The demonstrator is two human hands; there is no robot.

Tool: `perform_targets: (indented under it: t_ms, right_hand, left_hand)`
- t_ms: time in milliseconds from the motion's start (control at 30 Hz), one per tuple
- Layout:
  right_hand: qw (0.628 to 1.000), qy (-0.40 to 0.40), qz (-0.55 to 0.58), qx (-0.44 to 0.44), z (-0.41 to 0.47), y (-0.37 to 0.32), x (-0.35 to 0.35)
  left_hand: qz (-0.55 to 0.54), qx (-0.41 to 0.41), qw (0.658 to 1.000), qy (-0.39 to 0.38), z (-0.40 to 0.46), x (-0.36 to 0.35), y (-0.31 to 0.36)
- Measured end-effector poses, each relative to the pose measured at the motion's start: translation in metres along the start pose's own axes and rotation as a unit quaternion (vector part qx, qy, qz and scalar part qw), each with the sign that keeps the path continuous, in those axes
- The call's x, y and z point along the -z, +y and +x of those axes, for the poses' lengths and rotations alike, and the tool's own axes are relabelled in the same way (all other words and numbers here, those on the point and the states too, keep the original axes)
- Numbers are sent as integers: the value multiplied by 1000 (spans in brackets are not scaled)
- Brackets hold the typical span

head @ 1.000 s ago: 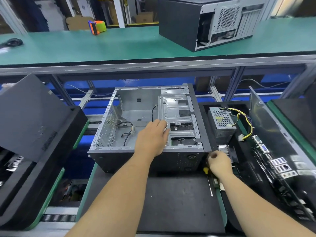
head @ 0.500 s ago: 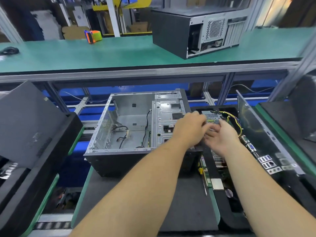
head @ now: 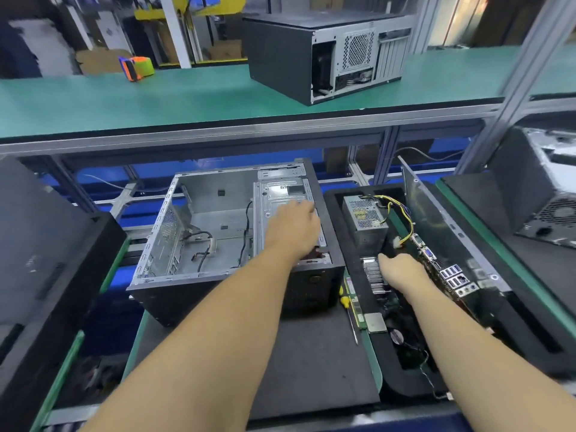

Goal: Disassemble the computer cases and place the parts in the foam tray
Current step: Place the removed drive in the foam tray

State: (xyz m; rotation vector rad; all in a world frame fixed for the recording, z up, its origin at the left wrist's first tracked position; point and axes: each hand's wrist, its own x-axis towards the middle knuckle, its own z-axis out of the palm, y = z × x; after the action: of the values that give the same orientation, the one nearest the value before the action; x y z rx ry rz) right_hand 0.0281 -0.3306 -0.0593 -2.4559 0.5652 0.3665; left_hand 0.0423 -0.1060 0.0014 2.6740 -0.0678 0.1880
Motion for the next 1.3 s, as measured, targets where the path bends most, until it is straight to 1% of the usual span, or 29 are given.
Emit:
perform_targets:
  t_ms: [67, 100, 167, 200, 233, 267, 333, 400, 500, 533, 567, 633, 700, 733, 800, 867, 933, 1033, 1067, 1100, 1133, 1200, 1233, 1267, 1300]
  right_hand:
    - [999, 16, -14, 48, -5, -17, -2]
    - [995, 44, 10, 88, -8, -30, -4]
    - [973, 105, 81, 187, -17, -63, -11]
    - [960, 114, 111, 229, -22, -82, -17]
    - [953, 105, 120, 259, -27, -99, -23]
    - [953, 84, 107, 272, -31, -112, -31]
    - [967, 56, 29, 247, -32, -125, -49]
    - [971, 78, -52, 218, -31, -126, -61]
    - [971, 112, -51, 207, -30, -125, -64]
    - [969, 119, -47, 211, -28, -124, -64]
    - [967, 125, -48, 216, -28, -123, -65]
    - [965, 139, -57, 216, -29, -124, -67]
    - [965, 145, -71, 209, -31, -125, -67]
    - [965, 145, -75, 206, -31, -125, -68]
    - [964, 146, -74, 210, -30, -124, -68]
    - [963, 146, -70, 215, -30, -123, -68]
    - [963, 148, -72, 214, -31, -123, -68]
    - [962, 149, -73, 216, -32, -124, -67]
    - [962, 149, -73, 216, -33, -124, -67]
    - [962, 150, -73, 214, -33, -124, -67]
    - [962, 151, -73, 214, -33, -123, -67]
    - [962, 156, -75, 213, -34, -123, -67]
    - [962, 157, -75, 212, -34, -124, -67]
    - [961, 159, -75, 212, -34, -124, -68]
    - [961, 162, -76, 211, -34, -124, -68]
  left_hand:
    - [48, 47, 998, 4, -4, 9, -24]
    - [56, 70, 996, 6, -8, 12, -34]
    - [50, 117, 992, 15, -18, 11, -51]
    - [28, 147, 989, 17, -22, 9, -58]
    - [-1, 181, 983, 13, -26, 5, -64]
    - [-25, 219, 975, 0, -30, 2, -68]
    - [-53, 274, 960, -34, -29, -2, -76]
    - [-98, 322, 940, -49, -19, 1, -82]
    - [-169, 368, 911, -77, -5, 8, -86]
    - [-207, 389, 894, -82, -1, 13, -84]
    - [-214, 387, 892, -92, 3, 15, -84]
    - [-347, 416, 837, -75, 13, 14, -87]
    - [-399, 417, 811, -97, 13, 14, -87]
    - [-437, 432, 784, -92, 14, 12, -90]
    - [-477, 450, 751, -81, 12, 11, -92]
    - [-483, 451, 747, -68, 10, 12, -92]
    - [-471, 453, 753, -77, 5, 18, -91]
    - [-476, 464, 742, -88, 4, 20, -94]
    - [-478, 462, 743, -80, 3, 22, -95]
    - [-460, 460, 756, -78, 5, 23, -99]
    - [-468, 465, 749, -56, 9, 23, -104]
    - [-471, 463, 750, -23, 13, 27, -120]
    - [-455, 480, 750, 10, 14, 36, -130]
    - [-382, 480, 790, 19, 16, 43, -140]
    - [-331, 476, 815, 13, 18, 47, -151]
